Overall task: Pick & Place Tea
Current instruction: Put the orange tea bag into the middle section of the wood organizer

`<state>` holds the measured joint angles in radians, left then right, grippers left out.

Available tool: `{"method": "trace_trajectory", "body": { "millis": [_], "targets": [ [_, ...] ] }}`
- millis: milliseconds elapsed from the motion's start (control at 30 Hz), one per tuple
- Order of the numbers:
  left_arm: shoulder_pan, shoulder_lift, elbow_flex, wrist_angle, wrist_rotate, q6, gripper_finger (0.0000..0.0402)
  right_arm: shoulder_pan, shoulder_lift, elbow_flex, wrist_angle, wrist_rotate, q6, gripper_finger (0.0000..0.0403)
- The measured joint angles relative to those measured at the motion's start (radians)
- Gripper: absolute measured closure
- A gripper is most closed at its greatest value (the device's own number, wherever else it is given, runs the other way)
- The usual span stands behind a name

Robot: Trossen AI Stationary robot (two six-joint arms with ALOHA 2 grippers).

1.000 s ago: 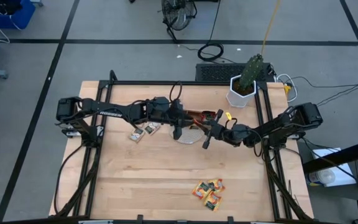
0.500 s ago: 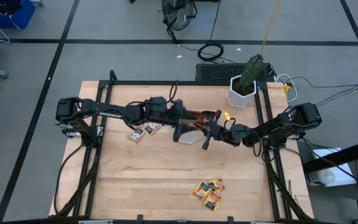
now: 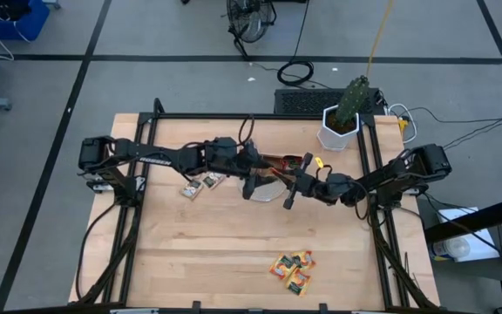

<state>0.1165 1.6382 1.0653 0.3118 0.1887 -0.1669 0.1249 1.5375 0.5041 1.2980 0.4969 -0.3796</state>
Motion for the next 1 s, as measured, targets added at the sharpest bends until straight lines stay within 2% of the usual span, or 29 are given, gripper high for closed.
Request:
{"method": "trace_trajectory", "body": {
  "millis": [167,533,700,900,1000],
  "targets": [
    [0.0,0.0,0.0,0.001,-0.034,0.016,0.016,0.0,0.0,0.0,-0.002,0.0,0.01,0.0397],
    [0.001,0.0,-0.001,0.013,-0.036,0.034,0.017,0.001,0.0,-0.001,-0.008,-0.001,0.028,0.0397],
    [0.015,0.0,-0.001,0.023,-0.034,0.036,0.0239,0.001,0.0,-0.001,-0.017,-0.003,0.038,0.0397],
    [0.031,0.0,-0.001,0.023,0.032,0.035,0.0378,0.001,0.0,-0.003,-0.019,-0.003,0.049,0.0397],
    [0.033,-0.001,-0.001,0.016,0.043,0.059,0.0392,0.002,0.0,-0.003,-0.02,-0.004,0.05,0.0393]
  ]
}}
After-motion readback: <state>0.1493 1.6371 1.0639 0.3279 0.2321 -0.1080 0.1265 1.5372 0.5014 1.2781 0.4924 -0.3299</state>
